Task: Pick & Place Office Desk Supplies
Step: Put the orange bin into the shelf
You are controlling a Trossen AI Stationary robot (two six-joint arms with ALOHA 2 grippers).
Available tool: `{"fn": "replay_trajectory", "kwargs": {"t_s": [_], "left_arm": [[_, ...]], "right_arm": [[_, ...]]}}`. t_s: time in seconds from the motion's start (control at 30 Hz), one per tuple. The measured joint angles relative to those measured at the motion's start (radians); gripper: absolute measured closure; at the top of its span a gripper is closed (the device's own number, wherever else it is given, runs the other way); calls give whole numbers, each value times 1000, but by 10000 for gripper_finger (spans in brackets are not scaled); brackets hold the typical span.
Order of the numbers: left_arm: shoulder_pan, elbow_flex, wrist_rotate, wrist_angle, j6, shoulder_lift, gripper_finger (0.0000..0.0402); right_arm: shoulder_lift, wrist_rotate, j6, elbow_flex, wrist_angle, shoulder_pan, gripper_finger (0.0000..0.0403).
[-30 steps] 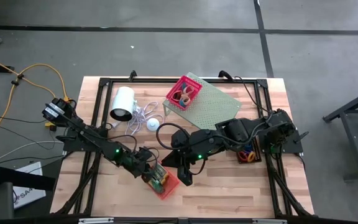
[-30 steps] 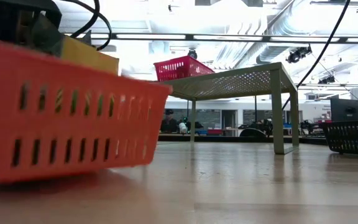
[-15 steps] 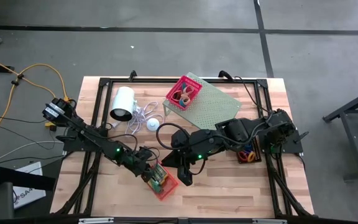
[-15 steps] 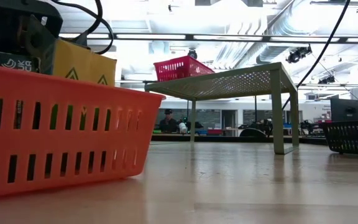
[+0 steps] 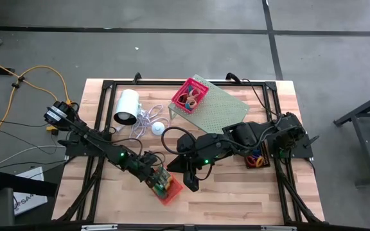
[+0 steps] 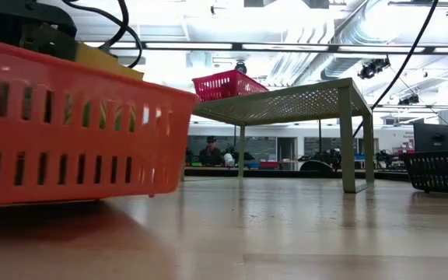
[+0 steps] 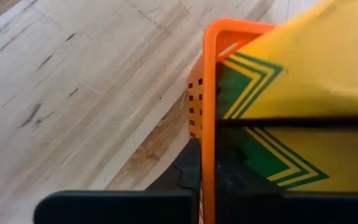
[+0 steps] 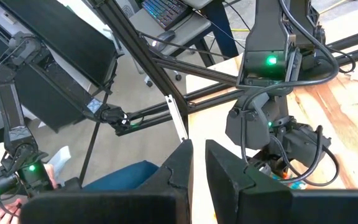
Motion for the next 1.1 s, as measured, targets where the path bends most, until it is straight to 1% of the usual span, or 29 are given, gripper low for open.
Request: {"fn": "replay_trajectory", "kwargs": {"t_s": [0.27,0.43,0.63,0.8,0.9,1.0,1.1], "left_arm": [[0,0,22,0,10,-19,401],[0,1,26,-15,24,-84,401],[0,3,24,-105,23,-169,401],[0,54,24,-256,24,-231,401],[1,125,22,-396,32,-246,401],[15,208,17,-516,72,-246,401],[52,257,9,-564,120,-247,401]], "right_arm": [[0,0,0,0,0,0,373],[0,0,0,0,0,0,373],[0,0,0,0,0,0,373],[0,0,0,0,0,0,373],[0,0,0,0,0,0,373],[0,0,0,0,0,0,373],[0,0,0,0,0,0,373]]}}
